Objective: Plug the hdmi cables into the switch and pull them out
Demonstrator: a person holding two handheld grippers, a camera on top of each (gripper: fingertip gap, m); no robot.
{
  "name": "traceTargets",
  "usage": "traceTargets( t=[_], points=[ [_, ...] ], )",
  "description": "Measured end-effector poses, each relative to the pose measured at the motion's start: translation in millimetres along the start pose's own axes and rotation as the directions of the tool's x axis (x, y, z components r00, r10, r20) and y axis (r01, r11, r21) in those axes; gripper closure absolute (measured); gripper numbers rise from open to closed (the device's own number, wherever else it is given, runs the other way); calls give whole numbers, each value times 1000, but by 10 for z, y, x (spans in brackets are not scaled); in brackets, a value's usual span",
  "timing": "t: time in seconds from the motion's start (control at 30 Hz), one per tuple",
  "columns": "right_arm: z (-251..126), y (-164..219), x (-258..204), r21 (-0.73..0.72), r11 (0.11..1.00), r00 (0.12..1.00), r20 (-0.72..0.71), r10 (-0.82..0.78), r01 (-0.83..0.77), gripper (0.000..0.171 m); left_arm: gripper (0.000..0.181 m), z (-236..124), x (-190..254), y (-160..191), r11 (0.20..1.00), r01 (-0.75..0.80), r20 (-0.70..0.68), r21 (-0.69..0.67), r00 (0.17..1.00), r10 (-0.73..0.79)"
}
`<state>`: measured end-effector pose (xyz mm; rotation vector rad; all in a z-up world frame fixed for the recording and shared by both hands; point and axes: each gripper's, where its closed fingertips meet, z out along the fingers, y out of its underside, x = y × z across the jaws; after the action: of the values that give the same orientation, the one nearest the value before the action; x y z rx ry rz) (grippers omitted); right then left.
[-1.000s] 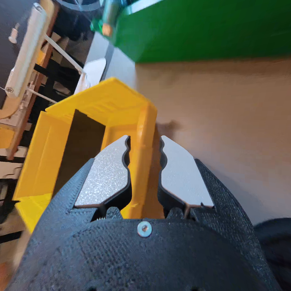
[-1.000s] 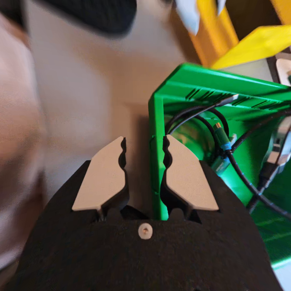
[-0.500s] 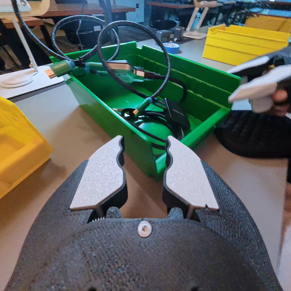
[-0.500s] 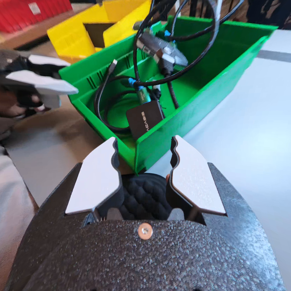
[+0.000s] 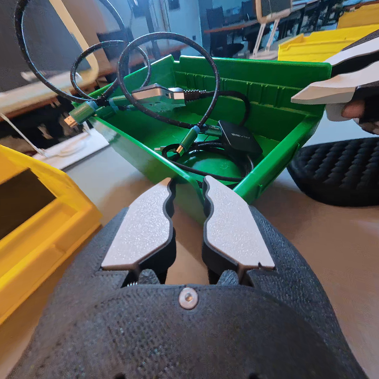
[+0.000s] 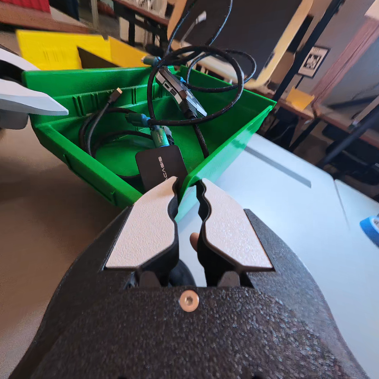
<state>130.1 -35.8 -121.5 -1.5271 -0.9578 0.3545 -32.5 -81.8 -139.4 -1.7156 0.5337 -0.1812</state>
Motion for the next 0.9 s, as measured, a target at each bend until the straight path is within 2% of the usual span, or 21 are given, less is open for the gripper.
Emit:
traceTargets(
  t=[0.13,0.23,0.4,0.53,0.7,0.8,0.9],
  points=[
    [-66,-606,-64,118,992,999,7,-49,48,155,156,-377,-169,-479,993,-78,80,89,994,71],
    [31,-1123,-312,223,973,996,55,-77,63,155,156,-840,-446,-772,984,-117,164,132,982,95],
    [521,-1779,-1134,329,944,970,218,-111,34,154,157,-1833,-1054,-801,982,-173,360,81,924,133],
    [925,-2122,-1977,351,936,917,370,-151,13,154,157,-2615,-1505,-442,994,-113,474,-6,875,102],
    [1390,-2030,-2992,289,957,808,568,-159,-14,152,158,-3359,-1812,304,990,23,580,-137,812,61],
    [1622,-1748,-3383,219,976,758,639,-130,-17,151,158,-3533,-1889,770,976,129,596,-174,803,0],
    [1853,-1422,-3506,113,994,730,681,-68,-13,149,159,-3454,-1953,1134,961,202,589,-191,806,-52]
  ],
)
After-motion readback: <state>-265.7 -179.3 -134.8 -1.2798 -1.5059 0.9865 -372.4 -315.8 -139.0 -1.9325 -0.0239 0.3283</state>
